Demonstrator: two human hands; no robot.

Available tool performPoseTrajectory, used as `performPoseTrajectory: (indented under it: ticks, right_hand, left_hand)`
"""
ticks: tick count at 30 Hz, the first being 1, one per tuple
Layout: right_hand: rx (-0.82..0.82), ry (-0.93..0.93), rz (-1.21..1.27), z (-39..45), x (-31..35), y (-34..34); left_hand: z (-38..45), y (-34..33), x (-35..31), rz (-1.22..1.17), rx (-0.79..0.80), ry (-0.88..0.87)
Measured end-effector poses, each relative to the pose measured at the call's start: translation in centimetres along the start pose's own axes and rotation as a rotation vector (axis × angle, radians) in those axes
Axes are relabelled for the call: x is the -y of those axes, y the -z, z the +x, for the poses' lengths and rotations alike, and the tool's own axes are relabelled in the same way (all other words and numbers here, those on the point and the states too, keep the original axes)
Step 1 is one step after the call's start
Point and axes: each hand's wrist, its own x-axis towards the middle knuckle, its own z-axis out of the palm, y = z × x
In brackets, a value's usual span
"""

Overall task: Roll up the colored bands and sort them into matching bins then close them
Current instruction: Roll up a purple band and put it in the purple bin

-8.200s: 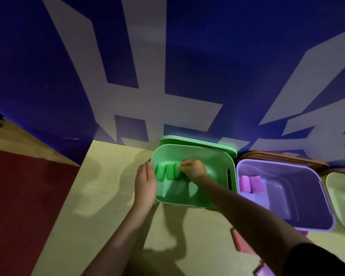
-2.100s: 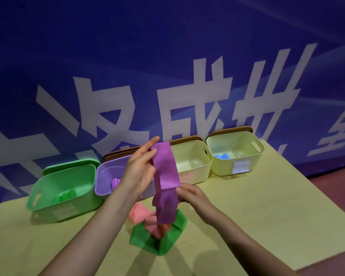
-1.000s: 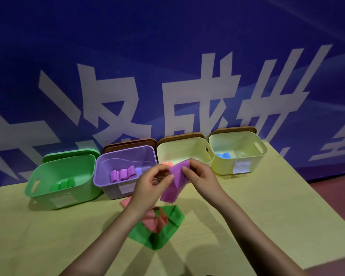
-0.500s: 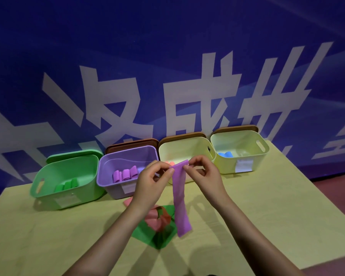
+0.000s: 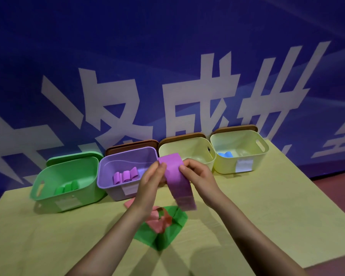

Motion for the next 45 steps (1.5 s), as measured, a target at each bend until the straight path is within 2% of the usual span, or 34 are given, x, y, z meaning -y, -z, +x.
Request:
performPoseTrajectory:
  ticks: [6, 9, 13, 15, 18, 22, 26, 30, 36, 40, 42, 45]
  right_hand:
    - [0.075, -0.008, 0.066, 1.4, 0.5, -1.6]
    - [0.052, -0.108, 0.144, 1.5, -0.3, -2.1]
    - [0.157, -0.231, 0.270, 0.9, -0.5, -2.3]
    - [0.176, -0.252, 0.241, 0.8, -0.4, -2.0]
    - [0.199, -0.303, 0.178, 0.7, -0.9, -1.3]
    - [0.236, -0.410, 0.113, -0.3, -2.2, -0.6]
    - [0.270, -0.467, -0.209, -1.6, -3.9, 0.9]
    - [0.206, -0.524, -0.273, -3.0, -5.4, 2.4]
    - [0.149, -0.478, -0.140, -4.5, -5.7, 4.8]
    - [0.042, -0.517, -0.006, -5.6, -6.1, 6.8]
    - [0.001, -0.498, -0.011, -5.9, -6.3, 7.3]
    - [-0.163, -0.486, -0.047, -6.3, -7.0, 8.5]
  left_hand:
    - [0.8, -0.3, -0.8, -0.137, 0.095, 0.124]
    - [1.3, -0.2, -0.9, -0.136, 0.042, 0.140]
    - [1.6, -0.3, -0.6, -0.088, 0.001, 0.114]
    - [1.8, -0.2, -0.3, -0.188, -0.044, 0.143]
    - [2.6, 0.6, -0.3, -0.460, -0.131, 0.174]
    - [3.4, 1.7, -0.7, -0.611, -0.208, 0.123]
    - [4.4, 4.4, -1.4, -0.758, -0.265, 0.059]
    - [5.1, 6.0, -1.4, -0.778, -0.278, 0.085]
    - [6.3, 6.1, -1.5, -0.883, -0.327, 0.062]
    - [6.9, 6.1, -1.3, -0.856, -0.332, 0.048]
    - [7.0, 5.3, -0.7, -0.837, -0.326, 0.057]
    - [7.2, 4.5, -0.1, -0.830, -0.306, 0.022]
